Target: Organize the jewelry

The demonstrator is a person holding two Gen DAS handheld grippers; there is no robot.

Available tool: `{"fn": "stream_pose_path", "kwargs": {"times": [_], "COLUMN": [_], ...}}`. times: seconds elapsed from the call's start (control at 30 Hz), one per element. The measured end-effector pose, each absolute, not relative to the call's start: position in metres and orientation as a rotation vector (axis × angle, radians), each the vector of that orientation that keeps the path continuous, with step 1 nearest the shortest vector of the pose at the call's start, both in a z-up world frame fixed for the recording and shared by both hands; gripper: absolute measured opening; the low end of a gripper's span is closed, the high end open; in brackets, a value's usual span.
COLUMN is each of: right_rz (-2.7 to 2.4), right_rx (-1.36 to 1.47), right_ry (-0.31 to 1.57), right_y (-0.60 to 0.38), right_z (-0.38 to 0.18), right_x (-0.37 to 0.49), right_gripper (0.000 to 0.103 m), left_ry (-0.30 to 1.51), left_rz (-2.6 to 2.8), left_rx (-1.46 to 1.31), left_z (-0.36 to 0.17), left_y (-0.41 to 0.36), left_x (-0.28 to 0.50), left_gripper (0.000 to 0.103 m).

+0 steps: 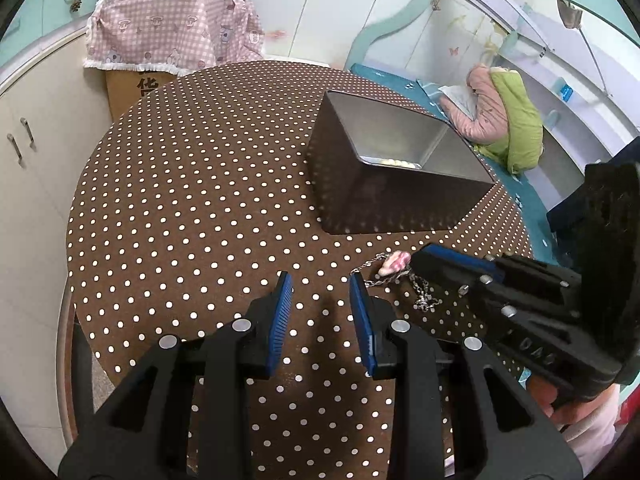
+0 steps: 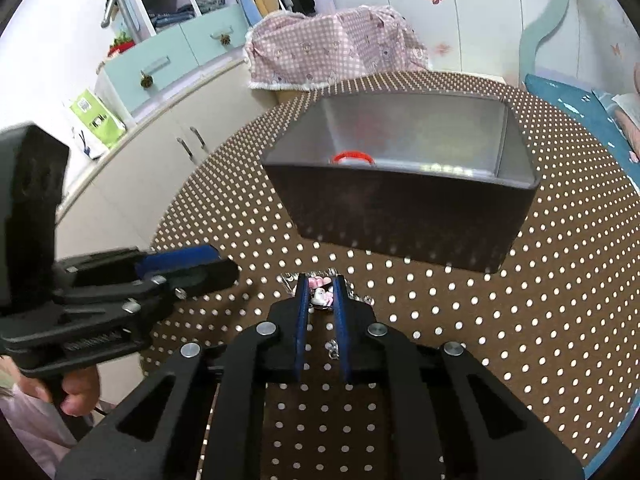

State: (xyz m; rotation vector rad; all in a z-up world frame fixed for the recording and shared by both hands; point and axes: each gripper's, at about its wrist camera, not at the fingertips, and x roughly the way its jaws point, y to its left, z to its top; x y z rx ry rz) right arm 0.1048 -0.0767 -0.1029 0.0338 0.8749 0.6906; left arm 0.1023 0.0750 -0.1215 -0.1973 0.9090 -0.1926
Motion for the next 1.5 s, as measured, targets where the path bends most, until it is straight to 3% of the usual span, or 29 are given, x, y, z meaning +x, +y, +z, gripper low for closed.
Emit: {"fn": "stream_pose_path", "kwargs": {"times": [0.37,0.47,0.57,0.67,1.1,1.13,1.2,1.23,1.5], "right_rz": [0.694,0.693,0.686,0.678,0.691,0.69,0.692,0.692,0.673], "right_rx": [0.089,0.102,0.116,0.129,0.152,0.154,0.158,0.161,0.185], "right_ry": [0.805,0.788,0.758,0.728,0.657,0.655,0.657,0.659,0.648], "right_y": [-0.094,-0.099,-0.105,-0.113,-0.12,-0.12,-0.121,-0.122,-0.131], "right_z": [-0.078,-0.072,-0.062,-0.051,-0.029,-0.029,-0.029,-0.03,-0.028], "right_x": [0.103,0.102,0.1,0.099,0.1,0.1,0.1,0.102,0.106], "right_gripper": [0.011,0.011,0.011,0.011,0.01,0.01,0.01,0.01,0.004], "left_ry": [0.906,0.904,0.91,0.907,0.817,0.817,0.832,0.871,0.831], "left_rz": [-0.237,-0.267,-0.309,-0.339,-0.513,-0.538,-0.544,-0.527,-0.475], "left_rx": [-0.184,-0.164,-0.14,-0.112,-0.145,-0.141,-0.132,-0.132,-0.17], "left_z": [-0.119,-0.12,-0.12,-0.12,-0.103,-0.105,-0.109,-0.115,-0.096], "left_y": [0.061,0.048,0.033,0.02,-0.016,-0.021,-0.027,-0.029,-0.009], "left_x": [0.102,0.102,0.105,0.106,0.134,0.135,0.138,0.143,0.141], "left_gripper": [0.031,0.039,0.039,0.05,0.055,0.052,0.017,0.012,0.01]}}
